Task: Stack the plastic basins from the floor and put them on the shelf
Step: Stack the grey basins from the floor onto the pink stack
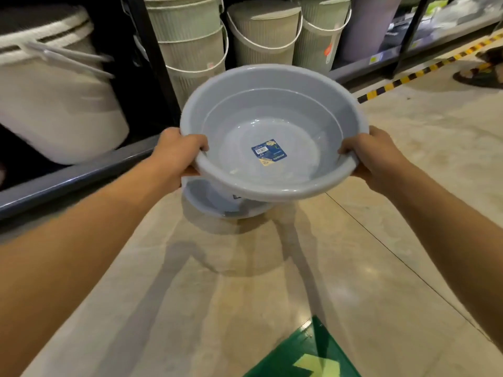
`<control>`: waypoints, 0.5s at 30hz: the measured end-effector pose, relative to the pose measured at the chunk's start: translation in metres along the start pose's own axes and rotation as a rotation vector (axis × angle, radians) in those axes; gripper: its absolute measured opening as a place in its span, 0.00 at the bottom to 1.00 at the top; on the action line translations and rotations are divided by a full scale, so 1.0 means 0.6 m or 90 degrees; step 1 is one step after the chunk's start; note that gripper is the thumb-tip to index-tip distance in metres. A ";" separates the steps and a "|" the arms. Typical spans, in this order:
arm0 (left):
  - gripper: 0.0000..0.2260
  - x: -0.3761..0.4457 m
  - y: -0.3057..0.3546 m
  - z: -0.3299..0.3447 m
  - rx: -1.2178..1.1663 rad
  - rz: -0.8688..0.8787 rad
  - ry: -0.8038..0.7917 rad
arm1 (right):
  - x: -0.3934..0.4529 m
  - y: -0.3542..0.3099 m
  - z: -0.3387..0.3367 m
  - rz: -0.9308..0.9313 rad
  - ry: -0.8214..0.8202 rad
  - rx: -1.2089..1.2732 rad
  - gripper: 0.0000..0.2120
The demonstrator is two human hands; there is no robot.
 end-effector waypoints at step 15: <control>0.16 0.156 -0.230 -0.072 -0.007 -0.123 0.110 | 0.145 0.171 0.204 0.092 0.006 -0.108 0.23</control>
Point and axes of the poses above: each hand's wrist, its own x-axis towards the middle knuckle, its own z-axis out of the palm, y = z × x, the point moved 9 cm from there along x, towards the middle knuckle, and after that the axes turned 5 degrees about x, right-handed, at the moved point
